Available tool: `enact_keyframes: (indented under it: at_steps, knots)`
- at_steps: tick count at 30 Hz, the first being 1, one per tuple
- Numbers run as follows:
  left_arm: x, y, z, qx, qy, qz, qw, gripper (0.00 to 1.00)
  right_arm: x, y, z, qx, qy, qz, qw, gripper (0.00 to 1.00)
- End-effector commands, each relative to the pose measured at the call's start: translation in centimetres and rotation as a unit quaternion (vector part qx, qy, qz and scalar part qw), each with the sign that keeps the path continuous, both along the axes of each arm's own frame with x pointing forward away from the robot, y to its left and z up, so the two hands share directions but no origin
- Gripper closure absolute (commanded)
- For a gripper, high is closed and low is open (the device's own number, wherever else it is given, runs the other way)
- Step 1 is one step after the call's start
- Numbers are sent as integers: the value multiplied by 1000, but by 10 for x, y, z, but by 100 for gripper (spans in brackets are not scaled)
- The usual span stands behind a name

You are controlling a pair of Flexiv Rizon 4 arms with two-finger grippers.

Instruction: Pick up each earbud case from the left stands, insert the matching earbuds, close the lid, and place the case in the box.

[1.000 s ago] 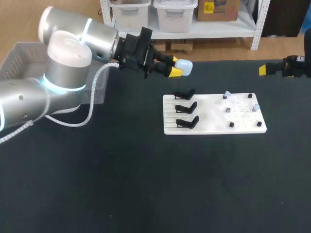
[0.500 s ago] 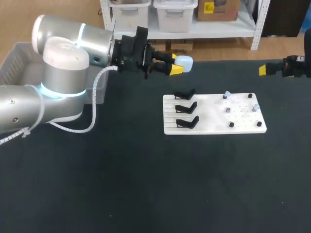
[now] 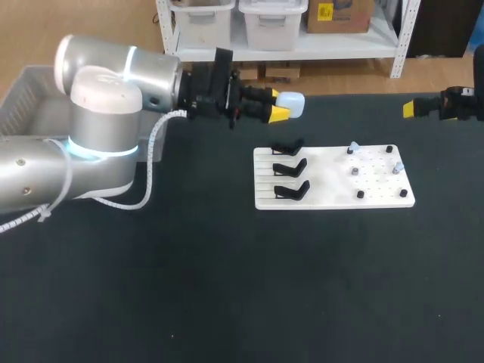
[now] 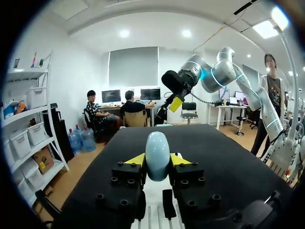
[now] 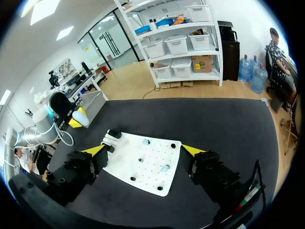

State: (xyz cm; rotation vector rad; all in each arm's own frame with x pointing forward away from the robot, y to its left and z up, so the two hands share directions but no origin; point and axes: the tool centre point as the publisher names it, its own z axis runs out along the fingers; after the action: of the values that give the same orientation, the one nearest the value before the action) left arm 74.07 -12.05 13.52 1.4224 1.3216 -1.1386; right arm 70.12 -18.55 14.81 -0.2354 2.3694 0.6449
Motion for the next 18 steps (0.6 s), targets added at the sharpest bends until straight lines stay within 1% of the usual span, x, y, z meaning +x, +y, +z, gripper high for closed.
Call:
enact_keyframes:
  at_steps: [1,7,18]
  knots:
    - [5,-1,-6,-8,2,-6,1000,100,0,0,1,-1,0,-1,1000,0]
    - [6,-1,-7,-22,5,-8,1000,100,0,0,1,-1,0,-1,1000,0]
    - [6,0,-5,-18,-3,-14,1000,100,0,0,1,-1,0,-1,1000,0]
